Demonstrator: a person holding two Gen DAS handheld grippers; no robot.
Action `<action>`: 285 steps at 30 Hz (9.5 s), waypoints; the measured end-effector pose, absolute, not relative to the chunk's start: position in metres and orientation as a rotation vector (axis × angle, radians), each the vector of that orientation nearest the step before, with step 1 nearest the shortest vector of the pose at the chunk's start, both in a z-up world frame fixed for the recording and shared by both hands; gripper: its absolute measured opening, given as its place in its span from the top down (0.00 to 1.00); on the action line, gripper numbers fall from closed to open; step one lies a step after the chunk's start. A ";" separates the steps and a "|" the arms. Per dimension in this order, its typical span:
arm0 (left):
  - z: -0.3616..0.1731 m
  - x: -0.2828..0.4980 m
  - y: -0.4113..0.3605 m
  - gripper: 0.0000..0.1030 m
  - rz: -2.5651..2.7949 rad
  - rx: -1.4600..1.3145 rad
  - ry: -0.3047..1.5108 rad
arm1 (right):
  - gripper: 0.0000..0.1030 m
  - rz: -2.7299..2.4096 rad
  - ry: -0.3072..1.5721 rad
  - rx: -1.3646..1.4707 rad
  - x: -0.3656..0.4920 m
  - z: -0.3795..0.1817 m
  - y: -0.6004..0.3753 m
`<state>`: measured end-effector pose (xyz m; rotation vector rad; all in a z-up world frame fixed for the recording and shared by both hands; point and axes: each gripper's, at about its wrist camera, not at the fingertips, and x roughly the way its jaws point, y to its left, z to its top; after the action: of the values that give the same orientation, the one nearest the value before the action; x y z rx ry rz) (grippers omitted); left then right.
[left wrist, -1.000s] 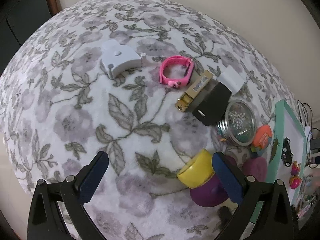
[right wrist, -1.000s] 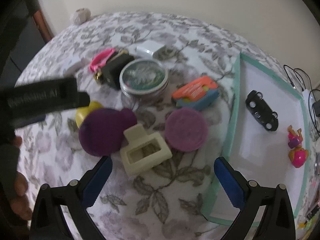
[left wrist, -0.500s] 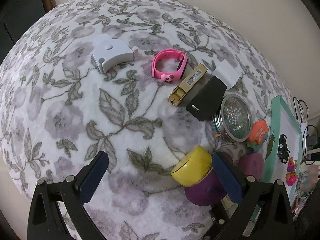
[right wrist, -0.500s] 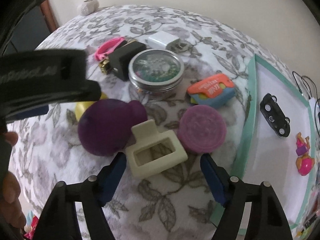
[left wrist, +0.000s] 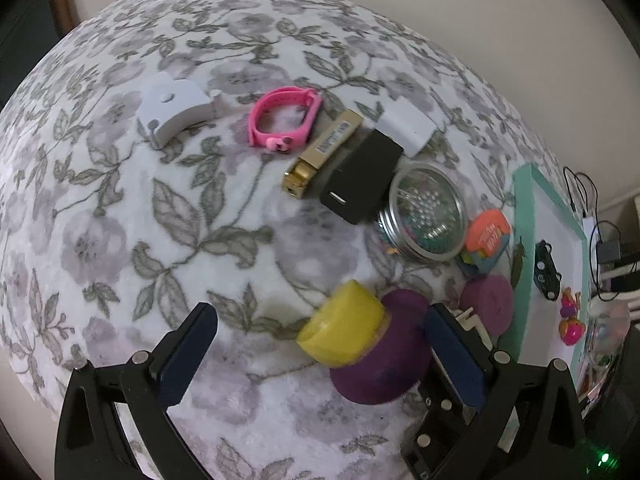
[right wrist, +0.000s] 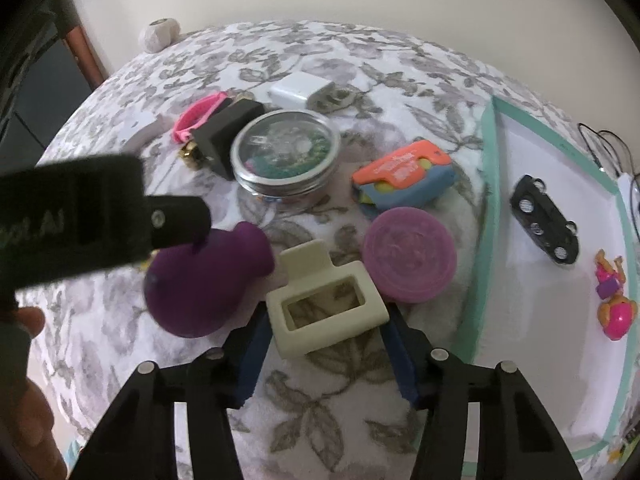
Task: Organize rigid objects
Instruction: 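Close the left gripper on the purple-and-yellow ball toy while the right gripper grasps the cream clip, then carry the ball toy with the left gripper while the right gripper carries the cream clip into the tray, then open the left gripper over the tray while the right gripper releases the cream clip, then move the left gripper to the white plastic hook while the right gripper approaches the pink wristband, then close the left gripper on the white hook while the right gripper closes on the pink wristband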
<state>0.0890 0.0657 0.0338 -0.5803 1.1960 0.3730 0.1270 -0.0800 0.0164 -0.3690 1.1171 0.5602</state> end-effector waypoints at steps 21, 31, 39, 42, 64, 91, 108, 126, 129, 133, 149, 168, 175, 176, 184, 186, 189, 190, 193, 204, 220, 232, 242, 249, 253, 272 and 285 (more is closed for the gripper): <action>0.020 0.099 0.048 0.19 0.302 -0.526 1.225 | 0.44 0.535 1.149 -0.307 0.132 0.013 -0.092; 0.024 0.101 0.046 0.27 0.286 -0.521 1.208 | 0.44 0.531 1.153 -0.298 0.130 0.014 -0.093; 0.038 0.096 0.057 0.27 0.333 -0.543 1.150 | 0.44 0.547 1.154 -0.283 0.127 0.017 -0.096; 0.046 0.093 0.060 0.27 0.349 -0.551 1.121 | 0.44 0.566 1.147 -0.261 0.124 0.023 -0.097; 0.111 0.090 0.029 0.27 0.276 -0.480 0.897 | 0.44 0.371 0.926 -0.130 0.138 0.087 -0.144; 0.106 0.119 -0.125 0.27 -0.074 -0.195 0.902 | 0.44 -0.078 0.933 0.118 0.168 0.090 -0.294; 0.063 0.129 -0.157 0.27 -0.121 -0.066 1.049 | 0.44 -0.115 1.059 0.152 0.173 0.054 -0.314; 0.053 0.131 -0.160 0.27 -0.123 -0.019 1.084 | 0.44 -0.110 1.154 0.166 0.176 0.032 -0.316; 0.053 0.131 -0.161 0.27 -0.127 -0.011 1.083 | 0.44 -0.113 1.165 0.167 0.177 0.029 -0.317; 0.054 0.131 -0.159 0.26 -0.128 -0.025 1.076 | 0.39 -0.105 1.162 0.180 0.176 0.028 -0.318; 0.077 0.127 -0.146 0.22 -0.124 -0.103 0.973 | 0.36 -0.114 1.070 0.201 0.174 0.049 -0.319; 0.079 0.128 -0.085 0.15 0.116 -0.276 0.915 | 0.23 -0.109 1.015 0.198 0.171 0.053 -0.317; 0.080 0.126 -0.076 0.03 0.155 -0.293 0.889 | 0.05 -0.092 1.014 0.189 0.171 0.050 -0.314; 0.080 0.126 -0.076 0.03 0.160 -0.294 0.892 | 0.01 -0.088 1.016 0.184 0.171 0.050 -0.313; 0.078 0.127 -0.058 0.02 0.211 -0.351 0.910 | 0.00 -0.063 1.001 0.115 0.172 0.054 -0.298; 0.077 0.130 -0.048 0.02 0.253 -0.378 0.954 | 0.00 -0.055 0.991 0.115 0.173 0.060 -0.296; 0.080 0.131 -0.026 0.01 0.296 -0.481 0.982 | 0.00 -0.040 0.976 0.136 0.175 0.073 -0.291; 0.082 0.131 -0.022 0.01 0.309 -0.500 0.980 | 0.00 -0.031 0.967 0.141 0.177 0.078 -0.289; 0.097 0.136 -0.010 0.00 0.369 -0.476 0.971 | 0.00 -0.007 0.927 0.135 0.182 0.100 -0.279; 0.105 0.147 0.036 0.00 0.480 -0.572 0.974 | 0.00 0.100 0.893 0.081 0.210 0.127 -0.220; 0.081 0.135 0.136 0.00 0.588 -0.589 1.004 | 0.00 0.310 1.008 -0.034 0.227 0.086 -0.123; 0.048 0.114 0.221 0.00 0.647 -0.519 1.026 | 0.00 0.505 0.997 -0.115 0.214 0.079 -0.034; 0.015 0.124 0.255 0.00 0.540 -0.674 1.053 | 0.12 0.678 1.017 -0.162 0.204 0.073 0.045; 0.006 0.143 0.248 0.00 0.513 -0.617 1.070 | 0.12 0.677 1.027 -0.207 0.205 0.058 0.062; 0.004 0.146 0.249 0.00 0.524 -0.616 1.058 | 0.12 0.670 1.034 -0.220 0.208 0.052 0.064; 0.000 0.124 0.248 0.00 0.515 -0.481 1.049 | 0.12 0.694 1.050 -0.259 0.205 0.043 0.077; 0.001 0.100 0.274 0.00 0.521 -0.480 1.012 | 0.38 0.775 1.093 -0.279 0.197 0.027 0.106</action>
<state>0.1000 0.2744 0.0010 -0.4798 1.0121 0.5214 0.1972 0.1055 0.0274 -0.2794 1.0925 0.7752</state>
